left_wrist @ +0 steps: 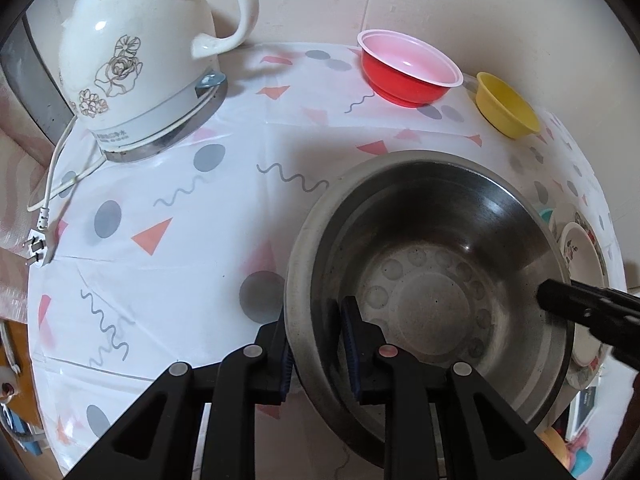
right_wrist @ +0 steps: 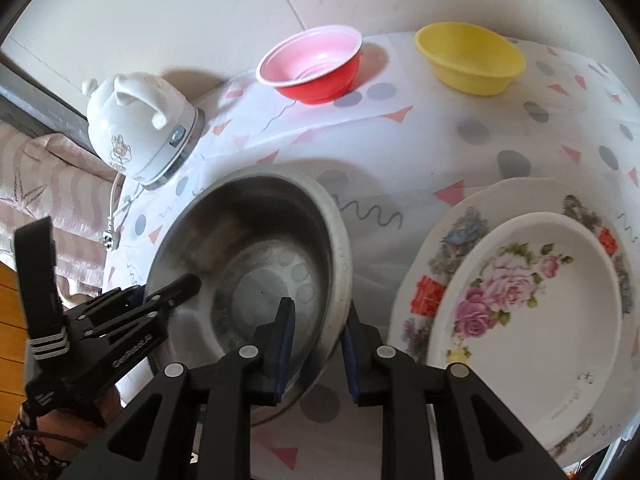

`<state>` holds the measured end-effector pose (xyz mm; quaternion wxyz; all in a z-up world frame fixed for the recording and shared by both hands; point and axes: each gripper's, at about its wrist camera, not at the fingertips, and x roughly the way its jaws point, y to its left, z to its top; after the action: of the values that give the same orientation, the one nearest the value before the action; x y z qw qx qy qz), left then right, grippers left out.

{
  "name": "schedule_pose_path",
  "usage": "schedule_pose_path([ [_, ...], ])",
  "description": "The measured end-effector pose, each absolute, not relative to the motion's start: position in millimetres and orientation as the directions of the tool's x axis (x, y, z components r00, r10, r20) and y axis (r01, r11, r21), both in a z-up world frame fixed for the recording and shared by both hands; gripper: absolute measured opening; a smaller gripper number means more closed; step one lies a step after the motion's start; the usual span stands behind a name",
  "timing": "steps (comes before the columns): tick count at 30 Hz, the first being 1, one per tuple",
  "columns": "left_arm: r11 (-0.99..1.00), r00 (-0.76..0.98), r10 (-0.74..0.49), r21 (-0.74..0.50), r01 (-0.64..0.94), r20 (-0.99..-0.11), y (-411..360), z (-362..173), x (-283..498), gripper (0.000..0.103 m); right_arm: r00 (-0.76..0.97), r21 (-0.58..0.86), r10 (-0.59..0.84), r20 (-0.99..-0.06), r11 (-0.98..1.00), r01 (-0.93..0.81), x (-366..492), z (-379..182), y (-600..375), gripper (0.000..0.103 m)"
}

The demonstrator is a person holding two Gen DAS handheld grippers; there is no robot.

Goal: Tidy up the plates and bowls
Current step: 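Lower the steel bowl onto the table and open the right gripper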

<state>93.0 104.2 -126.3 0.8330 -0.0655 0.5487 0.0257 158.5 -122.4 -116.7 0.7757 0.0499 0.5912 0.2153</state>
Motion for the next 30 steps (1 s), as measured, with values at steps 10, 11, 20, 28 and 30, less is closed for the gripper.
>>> schedule_pose_path([
  [10,0.989,0.399,-0.022,-0.078,-0.126,-0.917,104.4,-128.9,109.4,0.021,0.251,0.351,0.405,-0.879,0.907,-0.233,161.5,-110.9,-140.6,0.024],
  [11,0.989,0.4,-0.021,-0.078,-0.127,-0.916,103.5,-128.1,110.9,0.021,0.26,0.359,0.41,-0.874,0.906,-0.222,162.9,-109.1,-143.9,0.024],
  [20,0.986,0.415,-0.003,-0.072,-0.152,-0.91,106.8,-118.2,111.1,0.031,0.358,0.4,0.416,-0.836,0.909,-0.12,175.0,-86.4,-181.9,0.024],
  [28,0.987,0.47,0.04,-0.04,-0.159,-0.882,106.5,-96.6,109.6,0.071,0.362,0.407,0.404,-0.84,0.911,-0.073,179.8,-87.3,-195.8,0.024],
  [30,0.985,0.483,0.049,-0.036,-0.166,-0.874,107.0,-90.0,110.2,0.078,0.364,0.404,0.4,-0.841,0.912,-0.069,179.6,-87.6,-195.7,0.024],
])
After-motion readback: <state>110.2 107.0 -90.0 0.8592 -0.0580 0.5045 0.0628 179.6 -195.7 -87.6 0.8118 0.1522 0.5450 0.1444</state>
